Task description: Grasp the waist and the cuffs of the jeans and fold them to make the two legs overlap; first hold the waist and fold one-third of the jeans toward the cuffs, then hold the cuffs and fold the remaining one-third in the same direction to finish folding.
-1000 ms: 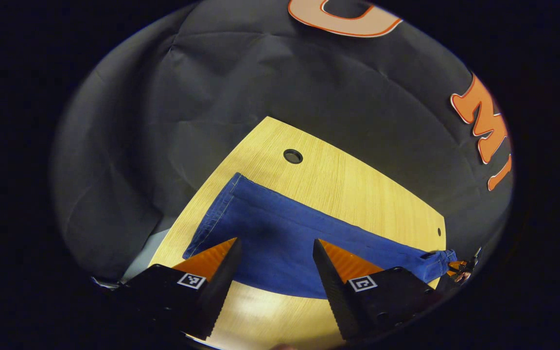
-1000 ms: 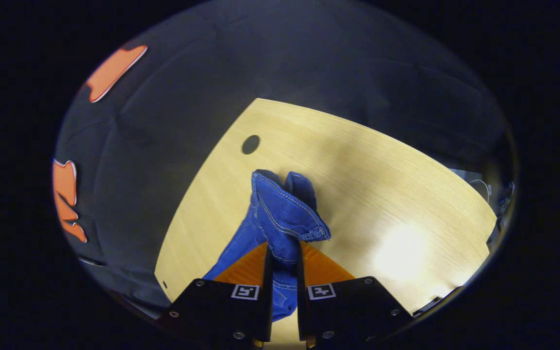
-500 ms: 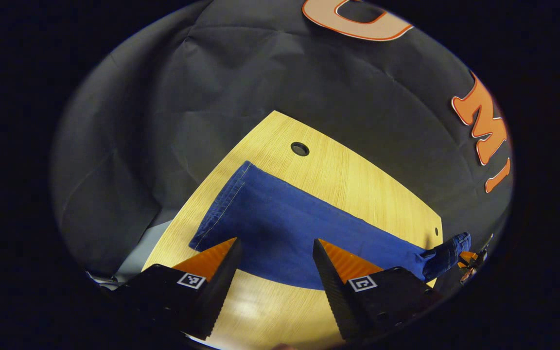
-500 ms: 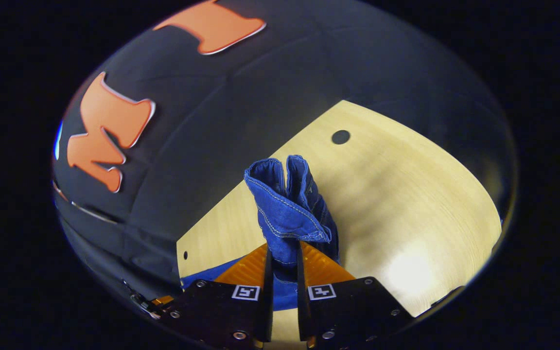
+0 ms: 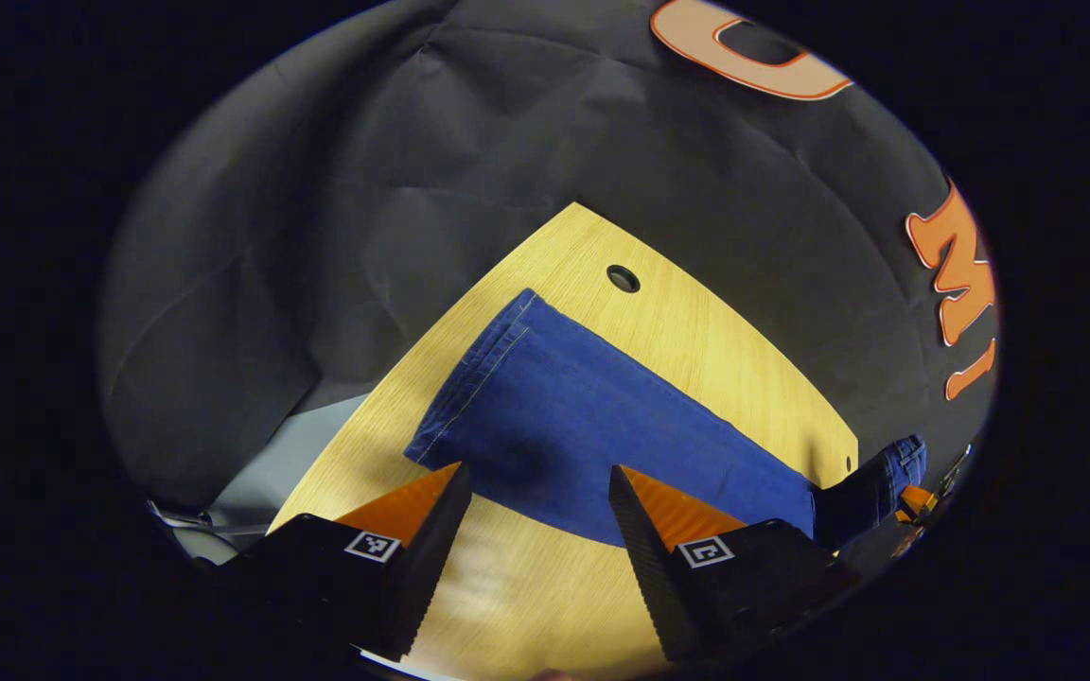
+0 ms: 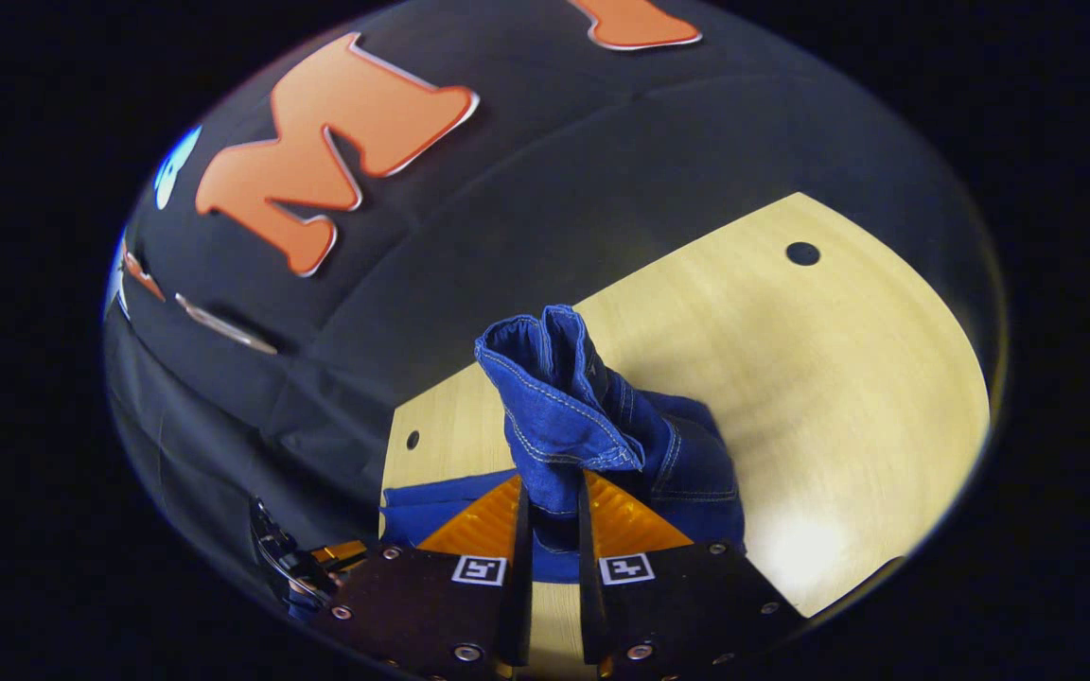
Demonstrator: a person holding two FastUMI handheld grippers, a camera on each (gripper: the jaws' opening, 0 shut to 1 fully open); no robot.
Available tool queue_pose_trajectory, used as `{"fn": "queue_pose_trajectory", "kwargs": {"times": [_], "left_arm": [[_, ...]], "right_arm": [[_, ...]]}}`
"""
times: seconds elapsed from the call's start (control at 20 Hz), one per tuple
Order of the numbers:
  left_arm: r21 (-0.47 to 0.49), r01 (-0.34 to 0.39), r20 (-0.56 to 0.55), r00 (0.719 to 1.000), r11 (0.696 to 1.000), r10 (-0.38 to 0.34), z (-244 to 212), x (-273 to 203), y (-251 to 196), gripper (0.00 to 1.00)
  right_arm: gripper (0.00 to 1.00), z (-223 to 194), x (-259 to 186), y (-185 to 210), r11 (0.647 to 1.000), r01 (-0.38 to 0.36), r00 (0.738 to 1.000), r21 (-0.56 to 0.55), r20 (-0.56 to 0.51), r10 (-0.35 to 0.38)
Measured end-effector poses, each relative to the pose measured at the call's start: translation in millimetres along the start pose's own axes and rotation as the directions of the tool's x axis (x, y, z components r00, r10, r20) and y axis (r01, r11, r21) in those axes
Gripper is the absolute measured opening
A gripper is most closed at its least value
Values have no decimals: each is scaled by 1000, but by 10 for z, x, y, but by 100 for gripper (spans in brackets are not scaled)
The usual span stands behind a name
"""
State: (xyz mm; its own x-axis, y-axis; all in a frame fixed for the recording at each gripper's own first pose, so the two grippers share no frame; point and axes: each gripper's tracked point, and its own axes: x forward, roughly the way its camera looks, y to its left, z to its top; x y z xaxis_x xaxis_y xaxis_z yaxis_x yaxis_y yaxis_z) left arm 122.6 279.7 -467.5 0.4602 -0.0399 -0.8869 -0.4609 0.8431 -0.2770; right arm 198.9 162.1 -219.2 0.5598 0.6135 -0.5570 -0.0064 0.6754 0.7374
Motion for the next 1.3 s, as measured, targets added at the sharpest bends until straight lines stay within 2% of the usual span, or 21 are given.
{"fn": "queue_pose_trajectory", "kwargs": {"times": [0.15,0.2,0.25,0.3,0.35,0.4,0.45,0.5,0.55,0.6,0.7,0.75,0.85,0.9,0.95,1.0,1.05,1.1,1.15,1.2,1.3], "left_arm": [[-26,-3,-14,1000,1000,3,-31,52,90,91],[-35,-2,-19,1000,999,1,-46,60,121,86],[-46,0,-24,1000,999,-1,-46,76,150,91],[-56,3,-29,1000,998,-4,-59,93,181,86],[-70,8,-34,999,998,-10,-73,123,201,91],[-85,18,-43,999,996,-22,-93,137,209,91],[-100,29,-53,998,995,-34,-113,130,181,91],[-115,37,-68,997,993,-45,-130,133,165,86],[-129,42,-85,995,991,-53,-160,143,177,91],[-146,50,-99,993,988,-65,-180,148,166,91],[-195,76,-117,988,978,-100,-224,164,136,91],[-220,83,-126,986,972,-113,-260,201,142,91],[-265,103,-136,980,959,-143,-307,274,139,91],[-282,112,-141,978,953,-157,-316,294,145,91],[-299,116,-146,975,947,-166,-358,310,137,91],[-315,121,-150,973,941,-175,-362,318,126,91],[-331,121,-156,971,936,-181,-368,358,120,91],[-340,129,-148,971,931,-189,-323,389,103,91],[-344,140,-139,970,929,-198,-313,439,91,88],[-341,145,-134,970,929,-201,-294,472,102,87],[-340,161,-113,971,926,-211,-192,517,68,87]], "right_arm": [[22,-234,183,235,1000,-19,999,-23,-40,18],[22,-323,233,266,999,-28,998,-23,-58,27],[22,-383,294,295,999,-23,997,-27,-72,21],[22,-454,383,324,1000,0,997,-29,-79,-2],[22,-521,469,333,999,29,996,-27,-87,-32],[22,-595,556,342,999,54,993,-9,-109,-54],[22,-646,605,385,998,64,991,18,-121,-61],[22,-671,646,406,997,69,990,30,-122,-65],[22,-711,689,392,996,82,990,30,-119,-78],[22,-740,719,367,995,98,988,22,-119,-94],[22,-768,687,461,996,67,988,56,-143,-59],[39,-770,723,583,995,25,989,92,-144,-12],[48,-771,726,782,991,-32,992,129,-120,48],[51,-764,723,806,990,-38,992,136,-113,54],[46,-773,716,805,990,-35,992,136,-113,51],[57,-787,682,806,992,-32,993,125,-108,45],[61,-781,647,775,994,-24,994,108,-105,36],[62,-756,631,764,995,-14,995,96,-99,23],[55,-735,596,737,996,-4,996,86,-93,12],[66,-707,529,698,997,3,997,81,-80,4],[68,-637,420,638,996,11,998,83,-57,-6]]}}
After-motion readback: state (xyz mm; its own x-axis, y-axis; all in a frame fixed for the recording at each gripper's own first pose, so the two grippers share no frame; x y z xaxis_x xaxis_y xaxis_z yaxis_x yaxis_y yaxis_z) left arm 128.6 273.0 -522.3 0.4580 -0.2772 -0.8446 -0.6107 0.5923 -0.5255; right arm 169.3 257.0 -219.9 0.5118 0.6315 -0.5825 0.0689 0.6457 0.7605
